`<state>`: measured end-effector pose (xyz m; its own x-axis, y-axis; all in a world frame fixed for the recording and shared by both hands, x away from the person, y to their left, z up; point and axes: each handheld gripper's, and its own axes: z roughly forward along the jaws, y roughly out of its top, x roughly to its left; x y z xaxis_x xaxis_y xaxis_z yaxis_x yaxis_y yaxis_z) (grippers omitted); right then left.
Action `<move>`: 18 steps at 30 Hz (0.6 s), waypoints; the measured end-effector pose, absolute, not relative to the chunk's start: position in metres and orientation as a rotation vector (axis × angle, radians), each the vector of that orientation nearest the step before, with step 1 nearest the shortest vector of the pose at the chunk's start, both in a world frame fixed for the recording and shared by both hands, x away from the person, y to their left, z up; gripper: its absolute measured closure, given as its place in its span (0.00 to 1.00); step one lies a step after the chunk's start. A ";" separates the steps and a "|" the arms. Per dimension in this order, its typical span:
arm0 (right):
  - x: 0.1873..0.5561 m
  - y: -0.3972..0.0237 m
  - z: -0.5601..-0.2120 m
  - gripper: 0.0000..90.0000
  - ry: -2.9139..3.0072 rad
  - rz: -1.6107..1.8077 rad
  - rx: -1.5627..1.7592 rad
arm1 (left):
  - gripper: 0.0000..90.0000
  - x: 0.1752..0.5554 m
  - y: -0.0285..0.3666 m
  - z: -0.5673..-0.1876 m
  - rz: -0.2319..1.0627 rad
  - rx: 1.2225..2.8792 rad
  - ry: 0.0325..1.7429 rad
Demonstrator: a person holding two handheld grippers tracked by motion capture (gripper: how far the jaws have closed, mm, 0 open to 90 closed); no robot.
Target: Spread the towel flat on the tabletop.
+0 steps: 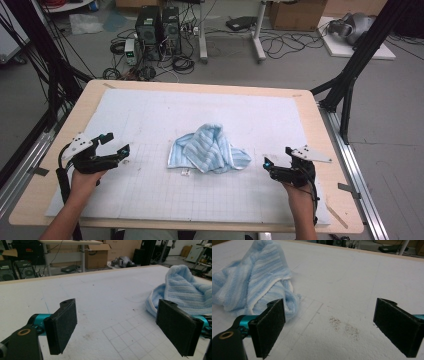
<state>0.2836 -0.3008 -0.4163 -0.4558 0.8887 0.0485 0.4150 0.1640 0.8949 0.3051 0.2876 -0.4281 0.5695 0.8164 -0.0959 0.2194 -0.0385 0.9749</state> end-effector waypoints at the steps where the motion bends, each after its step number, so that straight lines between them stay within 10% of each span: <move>1: 0.283 -0.301 -0.416 0.11 1.949 1.250 1.230 | 0.20 0.305 0.287 -0.428 0.602 1.575 0.903; 18: 0.282 -0.299 -0.417 0.11 1.974 1.278 1.211 | 0.20 0.307 0.286 -0.429 0.614 1.583 0.891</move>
<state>0.2815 -0.2993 -0.4168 -0.4855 0.8722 0.0602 0.4115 0.1673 0.8959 0.3074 0.2858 -0.4288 0.5735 0.8150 -0.0831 0.2127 -0.0501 0.9758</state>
